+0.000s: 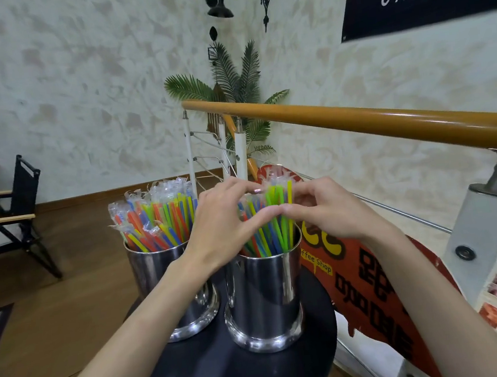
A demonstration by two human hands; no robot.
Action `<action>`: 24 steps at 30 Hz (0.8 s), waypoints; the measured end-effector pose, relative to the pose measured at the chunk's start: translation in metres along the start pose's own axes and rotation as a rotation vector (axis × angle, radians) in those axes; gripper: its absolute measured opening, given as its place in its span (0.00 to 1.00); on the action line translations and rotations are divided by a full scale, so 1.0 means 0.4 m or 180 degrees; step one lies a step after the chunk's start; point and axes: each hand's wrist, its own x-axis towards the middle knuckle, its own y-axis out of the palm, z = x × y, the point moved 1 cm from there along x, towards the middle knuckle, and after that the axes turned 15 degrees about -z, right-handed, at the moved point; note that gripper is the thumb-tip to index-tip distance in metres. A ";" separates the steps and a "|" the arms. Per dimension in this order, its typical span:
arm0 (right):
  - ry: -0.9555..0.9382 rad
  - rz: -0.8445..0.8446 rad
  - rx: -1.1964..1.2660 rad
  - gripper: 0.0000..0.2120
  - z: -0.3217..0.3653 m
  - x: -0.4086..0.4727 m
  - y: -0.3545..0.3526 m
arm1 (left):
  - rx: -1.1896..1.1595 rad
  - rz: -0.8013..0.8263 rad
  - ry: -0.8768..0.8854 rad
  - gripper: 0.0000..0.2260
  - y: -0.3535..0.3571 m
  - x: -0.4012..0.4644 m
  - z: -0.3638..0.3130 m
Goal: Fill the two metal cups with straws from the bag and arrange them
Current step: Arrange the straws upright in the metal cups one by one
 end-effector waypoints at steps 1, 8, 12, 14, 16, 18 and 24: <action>-0.0010 -0.0013 0.0073 0.07 0.000 -0.001 0.006 | -0.0081 -0.0090 -0.0065 0.22 -0.002 0.002 -0.001; 0.0026 -0.0022 0.0454 0.06 -0.004 0.000 0.032 | -0.0398 -0.0132 -0.0381 0.17 -0.015 0.009 -0.007; 0.0039 -0.0076 0.0601 0.06 -0.009 0.000 0.042 | -0.0646 -0.0075 -0.0680 0.16 -0.022 0.015 -0.002; -0.0018 -0.0126 0.0632 0.06 -0.006 0.000 0.045 | -0.0707 -0.0071 -0.0735 0.16 -0.025 0.018 -0.002; -0.0081 -0.0171 0.0602 0.06 -0.003 -0.001 0.052 | -0.0713 -0.0045 -0.0745 0.17 -0.027 0.019 -0.001; -0.0114 -0.0187 0.0545 0.06 -0.001 -0.002 0.060 | -0.0678 -0.0020 -0.0766 0.19 -0.027 0.018 0.003; -0.0029 -0.0196 0.0524 0.05 -0.006 -0.001 0.065 | -0.0695 0.0013 -0.0867 0.21 -0.029 0.019 0.014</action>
